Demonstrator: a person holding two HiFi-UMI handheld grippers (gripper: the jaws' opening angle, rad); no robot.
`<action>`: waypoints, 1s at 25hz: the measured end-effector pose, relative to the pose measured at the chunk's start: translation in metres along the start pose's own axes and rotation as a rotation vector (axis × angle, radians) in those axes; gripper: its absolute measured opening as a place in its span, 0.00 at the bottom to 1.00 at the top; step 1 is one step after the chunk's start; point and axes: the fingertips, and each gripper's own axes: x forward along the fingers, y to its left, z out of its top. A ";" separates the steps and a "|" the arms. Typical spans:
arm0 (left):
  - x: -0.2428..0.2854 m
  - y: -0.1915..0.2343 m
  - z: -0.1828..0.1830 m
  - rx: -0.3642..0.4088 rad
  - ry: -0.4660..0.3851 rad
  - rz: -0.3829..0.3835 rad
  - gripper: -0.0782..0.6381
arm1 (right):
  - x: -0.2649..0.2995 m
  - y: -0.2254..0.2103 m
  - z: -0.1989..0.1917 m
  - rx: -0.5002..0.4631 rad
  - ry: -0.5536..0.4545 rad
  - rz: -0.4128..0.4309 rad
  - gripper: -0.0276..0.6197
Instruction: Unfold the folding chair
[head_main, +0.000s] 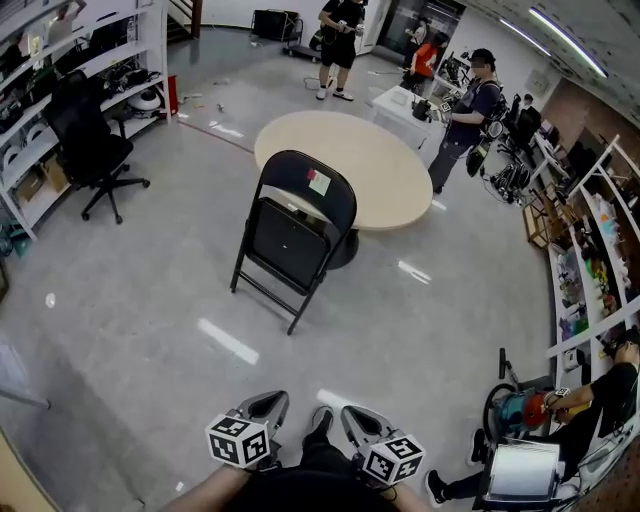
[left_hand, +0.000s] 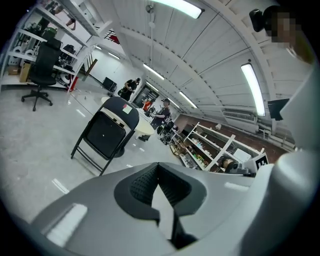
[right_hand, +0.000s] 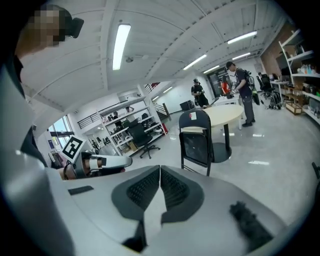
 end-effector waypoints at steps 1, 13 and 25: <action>0.003 0.001 0.002 0.002 -0.001 0.018 0.12 | 0.005 -0.006 0.004 0.003 -0.002 0.013 0.05; 0.102 -0.036 0.050 0.039 -0.057 0.120 0.12 | 0.028 -0.113 0.083 0.035 -0.036 0.121 0.05; 0.142 -0.049 0.060 0.002 -0.091 0.222 0.12 | 0.034 -0.163 0.103 0.029 -0.003 0.206 0.05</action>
